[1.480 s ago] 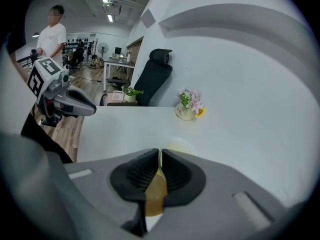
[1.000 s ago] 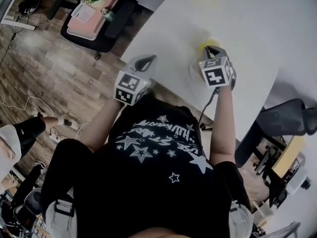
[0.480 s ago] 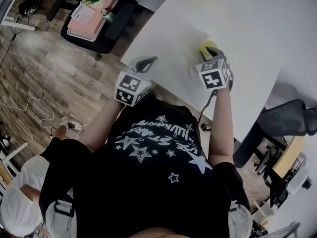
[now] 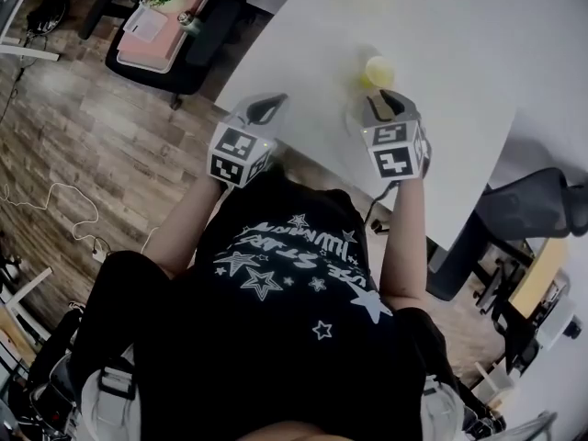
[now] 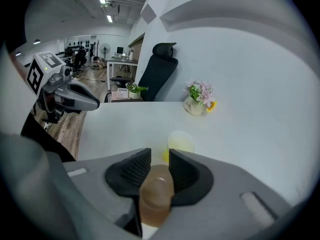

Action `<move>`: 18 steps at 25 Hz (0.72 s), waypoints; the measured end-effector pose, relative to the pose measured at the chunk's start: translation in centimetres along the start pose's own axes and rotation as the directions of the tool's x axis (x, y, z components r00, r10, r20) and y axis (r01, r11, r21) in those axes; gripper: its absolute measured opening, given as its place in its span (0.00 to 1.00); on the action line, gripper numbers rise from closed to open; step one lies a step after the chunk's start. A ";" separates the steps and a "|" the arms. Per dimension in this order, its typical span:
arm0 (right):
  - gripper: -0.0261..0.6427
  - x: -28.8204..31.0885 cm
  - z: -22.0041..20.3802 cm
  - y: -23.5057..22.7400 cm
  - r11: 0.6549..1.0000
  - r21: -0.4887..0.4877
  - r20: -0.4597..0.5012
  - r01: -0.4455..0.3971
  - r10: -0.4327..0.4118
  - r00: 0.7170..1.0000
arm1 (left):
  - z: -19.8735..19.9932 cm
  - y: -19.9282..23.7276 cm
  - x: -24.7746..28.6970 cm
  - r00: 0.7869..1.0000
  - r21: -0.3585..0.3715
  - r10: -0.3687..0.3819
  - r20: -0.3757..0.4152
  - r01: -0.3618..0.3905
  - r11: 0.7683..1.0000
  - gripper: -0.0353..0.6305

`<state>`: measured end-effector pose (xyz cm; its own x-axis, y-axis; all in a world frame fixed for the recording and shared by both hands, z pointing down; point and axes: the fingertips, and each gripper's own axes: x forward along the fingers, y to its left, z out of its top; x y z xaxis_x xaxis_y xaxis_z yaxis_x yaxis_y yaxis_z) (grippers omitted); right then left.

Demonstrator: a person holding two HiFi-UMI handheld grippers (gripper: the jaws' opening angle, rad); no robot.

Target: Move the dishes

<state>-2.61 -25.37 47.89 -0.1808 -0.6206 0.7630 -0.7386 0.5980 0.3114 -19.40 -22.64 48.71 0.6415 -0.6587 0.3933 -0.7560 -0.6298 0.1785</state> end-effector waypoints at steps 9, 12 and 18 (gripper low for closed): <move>0.22 -0.5 -5.0 3.9 0.998 -0.034 -0.109 -0.055 0.051 0.993 | -1.0 -2.8 -0.4 1.000 0.003 -0.030 -0.009 0.030 1.000 0.07; 0.22 0.3 -6.1 4.7 0.997 -0.055 -0.135 -0.054 0.046 0.990 | -1.4 -3.2 -0.5 0.999 0.010 -0.041 -0.018 0.041 0.999 0.07; 0.18 1.1 -7.2 5.0 0.997 -0.076 -0.173 -0.026 0.013 0.985 | -1.3 -3.0 -0.8 0.999 0.015 -0.045 -0.012 0.045 0.999 0.07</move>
<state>-1.83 -19.38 54.39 -0.0751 -0.5158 0.8534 -0.6824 0.6507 0.3332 -17.80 -19.65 49.06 0.6734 -0.6244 0.3959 -0.7240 -0.6652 0.1824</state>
